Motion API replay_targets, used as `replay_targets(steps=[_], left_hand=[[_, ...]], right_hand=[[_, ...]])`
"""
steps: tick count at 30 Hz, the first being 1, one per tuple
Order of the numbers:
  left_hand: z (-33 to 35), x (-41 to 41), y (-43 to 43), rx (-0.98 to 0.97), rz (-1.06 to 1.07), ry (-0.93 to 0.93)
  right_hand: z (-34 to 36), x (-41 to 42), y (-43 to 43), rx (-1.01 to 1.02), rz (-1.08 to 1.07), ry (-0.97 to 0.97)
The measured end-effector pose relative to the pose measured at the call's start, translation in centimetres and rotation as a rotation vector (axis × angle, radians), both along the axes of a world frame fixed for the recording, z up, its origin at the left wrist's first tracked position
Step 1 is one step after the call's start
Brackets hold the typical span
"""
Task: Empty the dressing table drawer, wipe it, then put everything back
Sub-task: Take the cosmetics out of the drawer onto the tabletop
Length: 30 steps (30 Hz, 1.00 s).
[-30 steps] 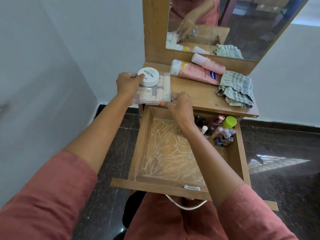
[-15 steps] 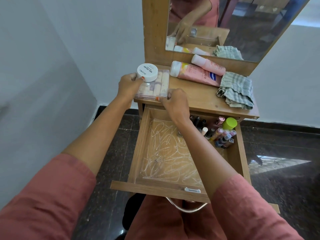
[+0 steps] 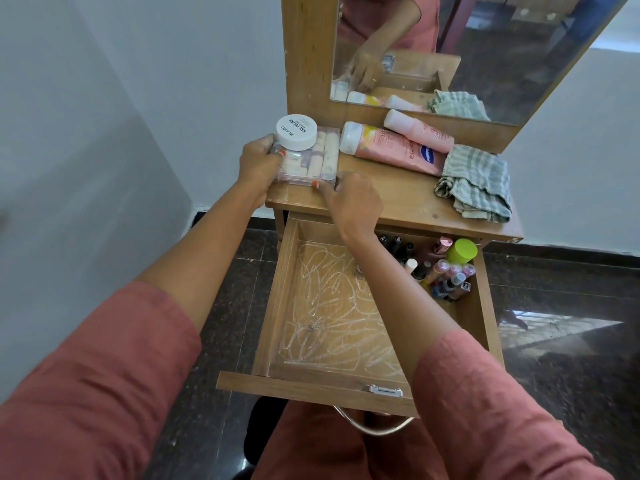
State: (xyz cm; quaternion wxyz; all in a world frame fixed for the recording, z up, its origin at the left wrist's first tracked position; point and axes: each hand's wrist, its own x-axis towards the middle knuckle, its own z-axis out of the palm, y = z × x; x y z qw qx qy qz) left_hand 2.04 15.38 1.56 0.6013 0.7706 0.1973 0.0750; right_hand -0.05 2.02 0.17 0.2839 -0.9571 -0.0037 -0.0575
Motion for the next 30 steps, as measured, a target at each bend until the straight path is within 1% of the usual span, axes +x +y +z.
replay_targets(steps=[10,16,20,24,27,30], left_hand=[[-0.1,1.1,-0.1,0.000,0.000,-0.009],[-0.3,0.6,-0.2,-0.002,0.014,-0.032],[-0.5,-0.6,-0.5,0.031,0.039,-0.026],[-0.3,-2.7,-1.2,0.021,0.100,-0.070],[0.1,-4.7,-2.2,0.063,0.144,-0.110],[0.3,-6.7,-3.4,0.134,0.178,-0.139]], right_hand=[[-0.3,0.3,0.5,-0.052,-0.057,-0.044],[-0.4,0.1,0.4,-0.026,-0.032,-0.053],[-0.4,-0.5,-0.1,0.063,-0.013,-0.062],[-0.3,-1.8,-1.0,0.229,0.013,-0.044],[-0.2,-3.5,-2.0,0.333,0.069,-0.036],[-0.4,-5.1,-3.8,0.370,0.094,-0.044]])
